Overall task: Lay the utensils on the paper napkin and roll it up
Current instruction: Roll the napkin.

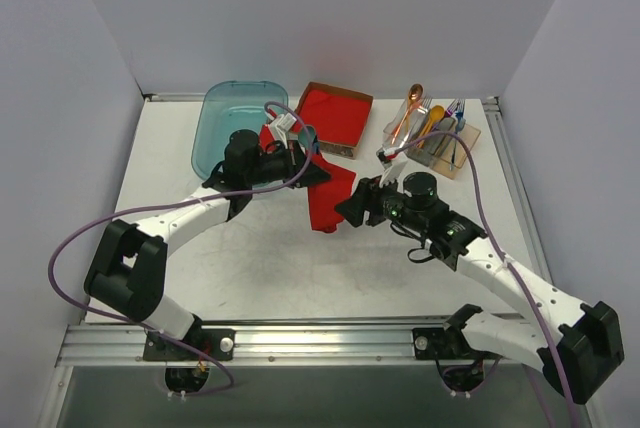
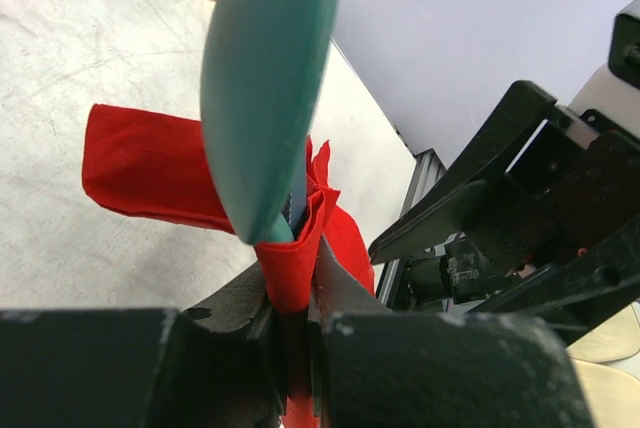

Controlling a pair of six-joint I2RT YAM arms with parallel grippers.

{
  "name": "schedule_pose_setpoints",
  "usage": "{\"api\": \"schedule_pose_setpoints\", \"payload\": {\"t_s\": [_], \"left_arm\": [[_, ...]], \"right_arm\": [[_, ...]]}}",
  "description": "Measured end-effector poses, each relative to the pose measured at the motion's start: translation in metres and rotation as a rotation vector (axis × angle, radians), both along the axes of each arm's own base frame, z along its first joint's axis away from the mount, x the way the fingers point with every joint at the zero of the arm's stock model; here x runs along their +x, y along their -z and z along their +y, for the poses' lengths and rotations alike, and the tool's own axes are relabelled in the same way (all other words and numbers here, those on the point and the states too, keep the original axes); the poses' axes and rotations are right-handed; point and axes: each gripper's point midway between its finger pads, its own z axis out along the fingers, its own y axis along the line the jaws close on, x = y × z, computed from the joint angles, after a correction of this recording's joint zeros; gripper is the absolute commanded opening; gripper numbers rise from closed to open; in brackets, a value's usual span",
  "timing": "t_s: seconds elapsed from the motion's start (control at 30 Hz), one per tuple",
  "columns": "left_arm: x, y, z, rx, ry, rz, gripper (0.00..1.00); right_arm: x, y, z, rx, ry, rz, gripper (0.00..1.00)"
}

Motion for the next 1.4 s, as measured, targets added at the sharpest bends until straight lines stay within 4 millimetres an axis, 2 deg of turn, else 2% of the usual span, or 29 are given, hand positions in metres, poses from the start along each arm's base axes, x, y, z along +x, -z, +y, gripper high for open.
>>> {"api": "schedule_pose_setpoints", "payload": {"t_s": [0.1, 0.23, 0.6, 0.93, 1.2, 1.4], "left_arm": [[0.000, 0.002, -0.001, 0.011, -0.003, -0.002, 0.02], [-0.002, 0.006, -0.002, 0.026, -0.004, -0.001, 0.02], [-0.006, 0.014, -0.006, 0.056, -0.002, 0.009, 0.02], [-0.009, 0.013, -0.008, 0.056, 0.006, 0.011, 0.03], [-0.013, 0.007, -0.011, 0.024, 0.034, 0.021, 0.02], [-0.016, 0.003, -0.013, 0.006, 0.055, 0.025, 0.02]], "right_arm": [[0.002, 0.010, 0.008, -0.023, -0.018, 0.020, 0.52], [0.005, 0.013, 0.015, -0.026, -0.032, 0.018, 0.51], [0.012, 0.017, 0.020, -0.040, -0.036, 0.009, 0.51], [0.020, 0.030, 0.026, -0.060, -0.038, 0.032, 0.51], [0.020, 0.022, 0.032, -0.024, -0.061, 0.016, 0.52], [0.025, 0.016, 0.030, 0.007, -0.056, 0.013, 0.61]]}}
